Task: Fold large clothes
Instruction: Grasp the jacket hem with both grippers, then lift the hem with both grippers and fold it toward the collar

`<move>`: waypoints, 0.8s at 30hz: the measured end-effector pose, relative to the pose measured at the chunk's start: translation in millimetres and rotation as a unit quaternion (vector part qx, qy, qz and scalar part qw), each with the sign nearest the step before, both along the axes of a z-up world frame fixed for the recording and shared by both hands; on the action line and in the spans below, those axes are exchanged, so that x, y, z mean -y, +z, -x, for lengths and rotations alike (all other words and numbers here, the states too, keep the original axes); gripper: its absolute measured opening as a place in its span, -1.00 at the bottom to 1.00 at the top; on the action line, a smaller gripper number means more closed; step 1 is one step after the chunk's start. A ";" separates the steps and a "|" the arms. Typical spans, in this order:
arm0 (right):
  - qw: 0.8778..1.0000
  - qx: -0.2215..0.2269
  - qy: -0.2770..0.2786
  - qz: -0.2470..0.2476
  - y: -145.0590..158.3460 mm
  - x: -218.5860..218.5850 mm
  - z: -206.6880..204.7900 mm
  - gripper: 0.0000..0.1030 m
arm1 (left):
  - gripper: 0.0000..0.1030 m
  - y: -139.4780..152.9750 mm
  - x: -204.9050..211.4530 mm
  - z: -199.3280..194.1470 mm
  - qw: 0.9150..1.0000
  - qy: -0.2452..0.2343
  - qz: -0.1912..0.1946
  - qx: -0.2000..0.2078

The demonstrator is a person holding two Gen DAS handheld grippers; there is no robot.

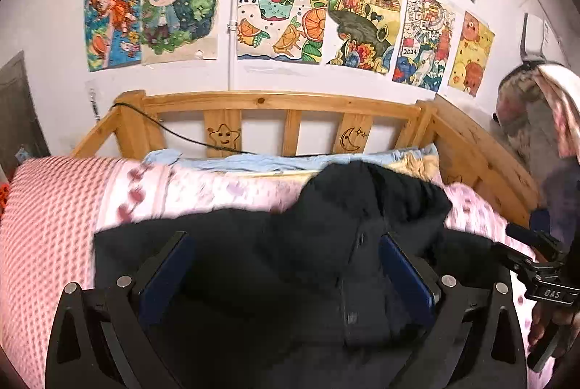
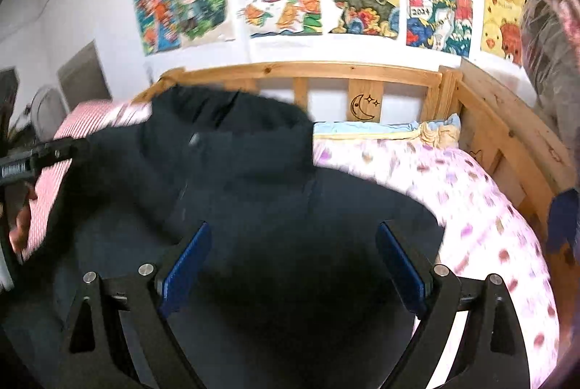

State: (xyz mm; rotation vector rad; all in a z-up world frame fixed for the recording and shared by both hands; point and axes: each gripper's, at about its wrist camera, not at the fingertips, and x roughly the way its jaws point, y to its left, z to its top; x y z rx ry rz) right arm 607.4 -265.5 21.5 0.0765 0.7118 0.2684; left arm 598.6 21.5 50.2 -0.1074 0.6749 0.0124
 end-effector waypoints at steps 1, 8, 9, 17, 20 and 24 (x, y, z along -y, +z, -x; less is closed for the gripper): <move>1.000 -0.002 -0.001 -0.005 -0.6 -0.7 -9.2 0.73 | 0.98 -0.3 -0.5 -9.4 1.000 0.001 0.001 -0.001; 1.000 0.005 0.005 -0.009 -8.0 -27.8 -92.0 0.47 | 0.19 -19.2 7.4 -67.5 1.000 -0.020 -0.007 -0.019; 1.000 0.004 0.004 -0.009 -8.8 -31.0 -100.3 0.41 | -0.04 -21.5 7.8 -73.2 0.999 -0.023 -0.001 -0.021; 1.000 0.001 -0.014 -0.019 -23.3 -40.6 -126.2 -0.74 | -0.85 -10.9 -3.7 -63.7 0.998 -0.035 0.054 -0.003; 0.999 0.029 -0.008 -0.038 -13.9 -30.9 -104.4 -0.80 | -0.87 -2.1 -12.4 -44.2 0.997 -0.049 0.050 0.001; 0.997 0.059 0.015 -0.054 -0.3 -17.2 -60.5 -0.84 | -0.88 1.8 -15.9 -6.7 0.996 -0.083 0.017 -0.018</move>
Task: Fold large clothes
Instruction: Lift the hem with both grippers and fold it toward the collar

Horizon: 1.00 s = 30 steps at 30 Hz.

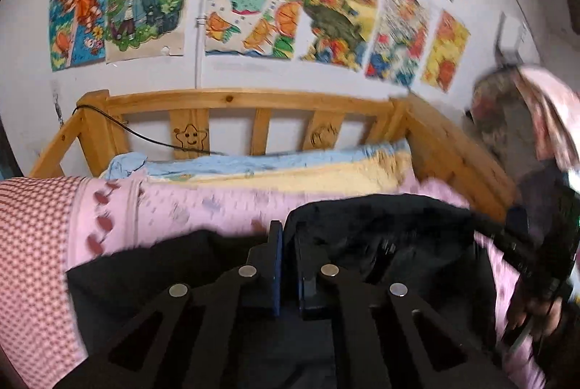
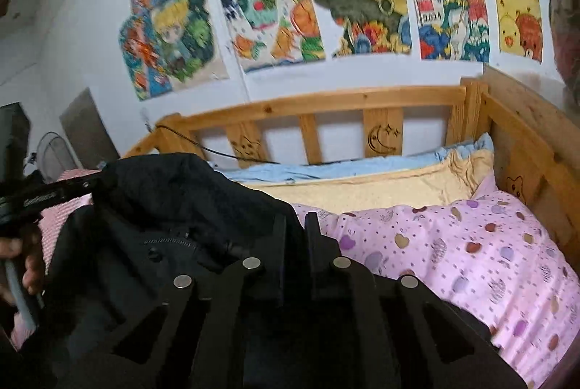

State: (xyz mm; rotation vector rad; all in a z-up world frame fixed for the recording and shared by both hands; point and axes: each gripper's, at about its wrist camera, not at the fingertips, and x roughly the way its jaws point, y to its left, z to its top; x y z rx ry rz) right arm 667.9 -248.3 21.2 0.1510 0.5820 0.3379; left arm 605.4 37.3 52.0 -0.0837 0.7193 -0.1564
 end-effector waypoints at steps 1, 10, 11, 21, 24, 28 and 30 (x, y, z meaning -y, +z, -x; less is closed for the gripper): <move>1.000 0.003 0.008 0.003 2.1 1.6 9.7 -0.85 | -0.88 -2.2 1.5 8.3 1.000 -0.010 -0.016 -0.008; 0.989 -0.038 0.075 0.124 -20.9 -14.1 74.9 -0.90 | -0.90 -68.4 21.5 45.5 0.989 -0.053 -0.106 -0.087; 0.988 -0.044 0.076 0.130 -24.7 -15.0 76.6 -0.90 | -0.90 -73.6 22.2 46.4 0.989 -0.051 -0.107 -0.087; 0.987 -0.077 0.053 0.135 -79.0 -23.2 72.5 -0.94 | -0.89 -109.8 22.3 49.4 0.990 -0.051 -0.120 -0.060; 0.989 -0.069 0.052 0.123 -78.4 -21.3 75.9 -0.94 | -0.83 -98.0 21.6 59.2 0.990 -0.062 -0.116 -0.041; 0.992 -0.056 0.053 0.098 -59.7 -10.0 86.5 -0.89 | -0.64 -79.6 17.7 72.4 0.991 -0.068 -0.110 -0.018; 0.993 -0.047 0.052 0.090 -50.9 -5.0 90.3 -0.87 | -0.54 -68.6 15.2 78.6 0.993 -0.071 -0.096 -0.002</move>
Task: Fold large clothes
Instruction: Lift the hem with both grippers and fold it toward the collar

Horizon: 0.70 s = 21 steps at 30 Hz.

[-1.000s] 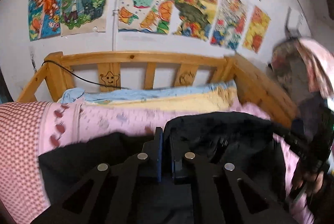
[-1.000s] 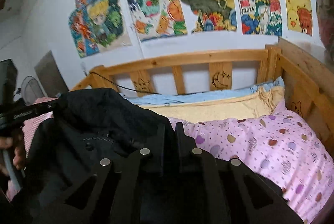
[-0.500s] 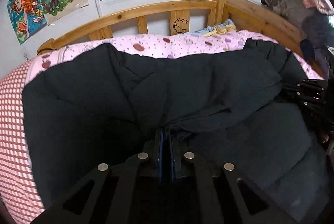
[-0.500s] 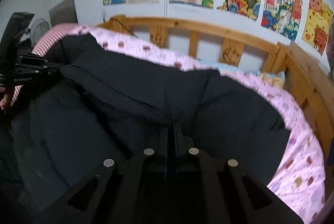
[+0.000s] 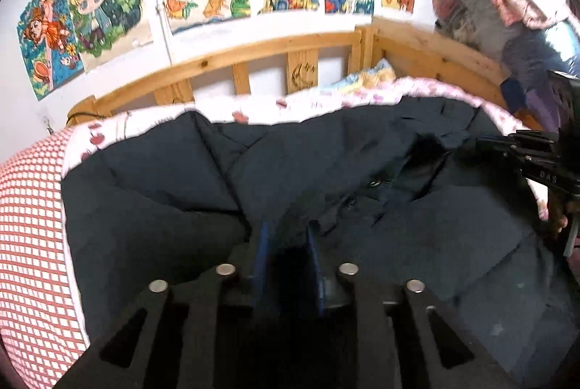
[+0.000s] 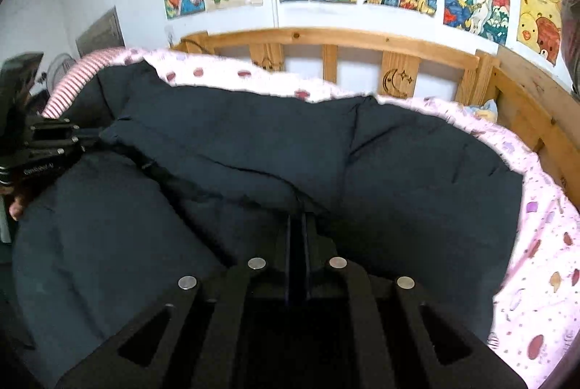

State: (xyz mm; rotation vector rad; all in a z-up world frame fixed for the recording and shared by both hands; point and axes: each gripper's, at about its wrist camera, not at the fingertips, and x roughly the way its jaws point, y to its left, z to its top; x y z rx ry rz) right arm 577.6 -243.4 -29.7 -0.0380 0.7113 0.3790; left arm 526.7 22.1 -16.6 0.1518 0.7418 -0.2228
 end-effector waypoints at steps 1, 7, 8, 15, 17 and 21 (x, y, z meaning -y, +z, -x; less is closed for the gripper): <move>1.000 0.007 -0.001 -0.006 7.7 4.3 3.1 -0.87 | -0.52 7.4 -1.4 2.0 1.000 -0.002 0.012 0.010; 0.997 0.058 -0.012 -0.052 51.9 23.0 3.1 -0.31 | -0.20 47.5 2.6 -19.5 0.994 0.016 0.087 0.065; 0.996 0.061 -0.014 -0.066 58.3 23.4 -2.9 -0.30 | -0.20 52.4 6.8 -31.7 0.993 0.021 0.099 0.065; 0.989 -0.011 0.000 -0.149 47.9 2.5 -73.1 -0.32 | -0.42 27.3 28.0 -87.2 0.991 0.020 0.132 -0.021; 0.987 -0.034 0.008 -0.156 34.0 -6.9 -80.5 -0.49 | -0.55 8.7 28.9 -92.6 0.989 0.002 0.135 -0.060; 0.983 -0.095 0.034 -0.152 -4.4 -20.3 -85.6 -0.63 | -0.78 -26.1 31.7 -82.9 0.987 -0.053 0.112 -0.102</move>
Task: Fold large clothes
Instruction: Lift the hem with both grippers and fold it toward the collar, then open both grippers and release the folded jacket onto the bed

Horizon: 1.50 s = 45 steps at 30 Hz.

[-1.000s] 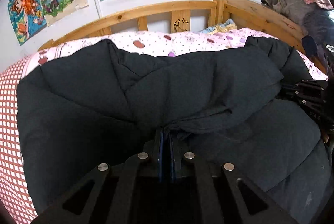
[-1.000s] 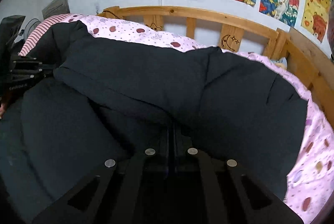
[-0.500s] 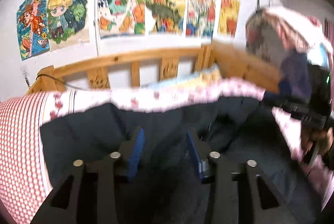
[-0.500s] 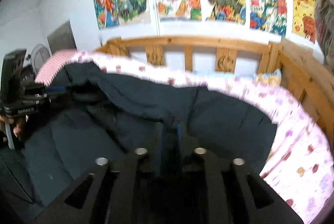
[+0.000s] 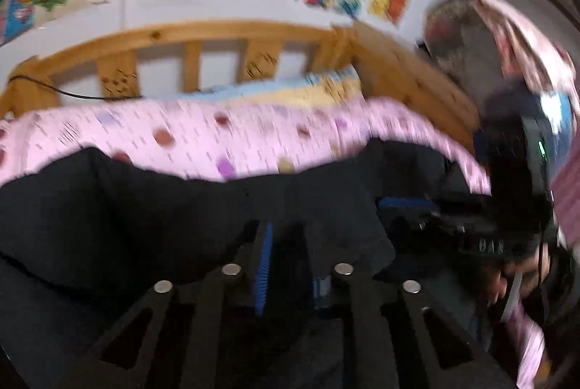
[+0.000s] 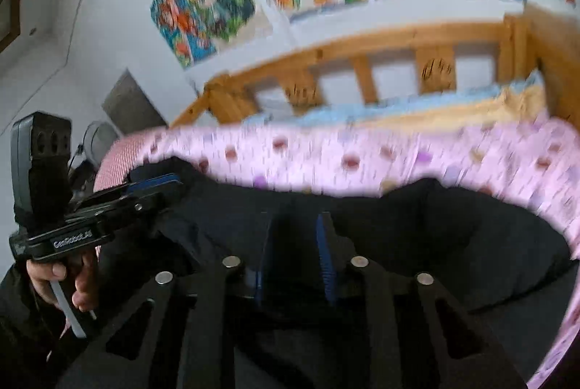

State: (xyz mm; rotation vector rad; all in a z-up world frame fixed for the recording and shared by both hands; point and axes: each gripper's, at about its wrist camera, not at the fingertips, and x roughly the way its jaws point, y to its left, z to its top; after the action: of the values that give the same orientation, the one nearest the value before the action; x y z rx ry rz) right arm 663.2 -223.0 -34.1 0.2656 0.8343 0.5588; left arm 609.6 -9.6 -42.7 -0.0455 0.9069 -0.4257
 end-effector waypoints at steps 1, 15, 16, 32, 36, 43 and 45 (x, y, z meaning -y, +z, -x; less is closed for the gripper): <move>1.000 -0.014 0.017 0.001 -10.0 -3.0 1.7 -0.65 | -0.82 -8.1 3.0 3.0 1.000 -0.015 -0.018 -0.007; 0.992 -0.085 0.052 0.081 -97.7 -45.1 -1.6 -0.87 | -0.88 -62.6 27.7 14.9 0.992 -0.021 -0.126 -0.020; 0.992 -0.082 0.051 0.080 -100.1 -45.9 -1.2 -0.88 | -0.88 -63.5 27.9 16.6 0.992 -0.020 -0.126 -0.017; 0.995 0.029 -0.003 0.092 -80.2 -47.9 56.1 -0.86 | -0.78 -24.5 23.9 52.4 0.992 0.011 -0.112 0.048; 0.992 0.056 -0.031 0.111 -58.4 -43.8 78.8 -0.81 | -0.37 -8.6 24.1 61.6 0.993 0.033 -0.100 0.053; 0.986 0.096 -0.057 0.121 -10.9 -20.2 107.1 -0.26 | 0.00 24.3 26.1 88.6 0.992 0.072 -0.079 0.064; 0.986 0.101 -0.060 0.121 3.2 3.8 109.5 -0.25 | 0.29 37.2 26.9 99.5 0.992 0.080 -0.073 0.072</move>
State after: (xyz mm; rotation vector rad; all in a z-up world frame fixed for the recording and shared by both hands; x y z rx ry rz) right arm 553.7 -226.8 -31.0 0.0341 0.6771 0.3601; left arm 510.2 -36.5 -5.5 0.0455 0.7843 -0.2109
